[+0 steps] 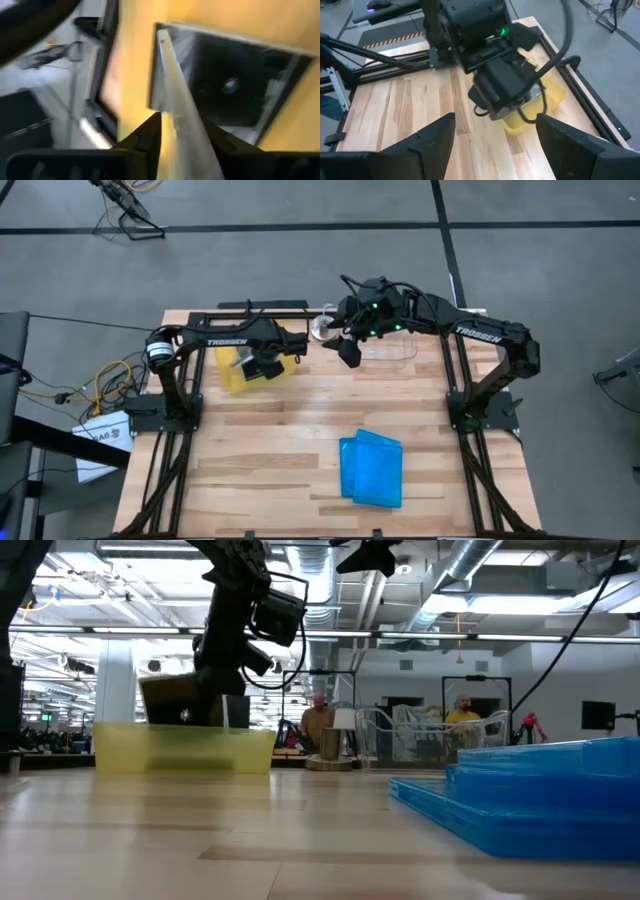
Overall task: Pick & place jewel cases by type
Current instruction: Put the black CD case into the yellow bin
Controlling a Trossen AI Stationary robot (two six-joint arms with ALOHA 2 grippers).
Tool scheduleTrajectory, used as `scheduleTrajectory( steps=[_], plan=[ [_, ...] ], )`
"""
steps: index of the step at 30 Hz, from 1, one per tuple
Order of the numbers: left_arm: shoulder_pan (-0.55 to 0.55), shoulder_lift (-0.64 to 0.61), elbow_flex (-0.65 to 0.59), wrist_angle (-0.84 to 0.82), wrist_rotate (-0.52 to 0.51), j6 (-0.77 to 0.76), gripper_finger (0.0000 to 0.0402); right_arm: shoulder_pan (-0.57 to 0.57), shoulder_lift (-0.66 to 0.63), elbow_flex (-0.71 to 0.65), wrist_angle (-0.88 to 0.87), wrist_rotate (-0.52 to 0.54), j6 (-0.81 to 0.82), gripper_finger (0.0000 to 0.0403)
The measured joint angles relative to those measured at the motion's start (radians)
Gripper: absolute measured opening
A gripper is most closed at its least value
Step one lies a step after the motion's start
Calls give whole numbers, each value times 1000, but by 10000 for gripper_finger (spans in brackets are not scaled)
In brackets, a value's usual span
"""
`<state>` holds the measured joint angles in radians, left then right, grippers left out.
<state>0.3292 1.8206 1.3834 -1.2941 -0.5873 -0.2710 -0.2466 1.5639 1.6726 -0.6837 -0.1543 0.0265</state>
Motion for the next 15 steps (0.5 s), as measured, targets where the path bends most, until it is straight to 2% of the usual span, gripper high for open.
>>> scheduleTrajectory(
  steps=[9, 15],
  plan=[
    [4, 0, 0, 88, 149, -2, 180, 4, 1, 0, -53, 0, 0, 270],
    [4, 0, 0, 137, 270, -32, 209, 3, 1, 0, -73, 0, -6, 270]
  ],
)
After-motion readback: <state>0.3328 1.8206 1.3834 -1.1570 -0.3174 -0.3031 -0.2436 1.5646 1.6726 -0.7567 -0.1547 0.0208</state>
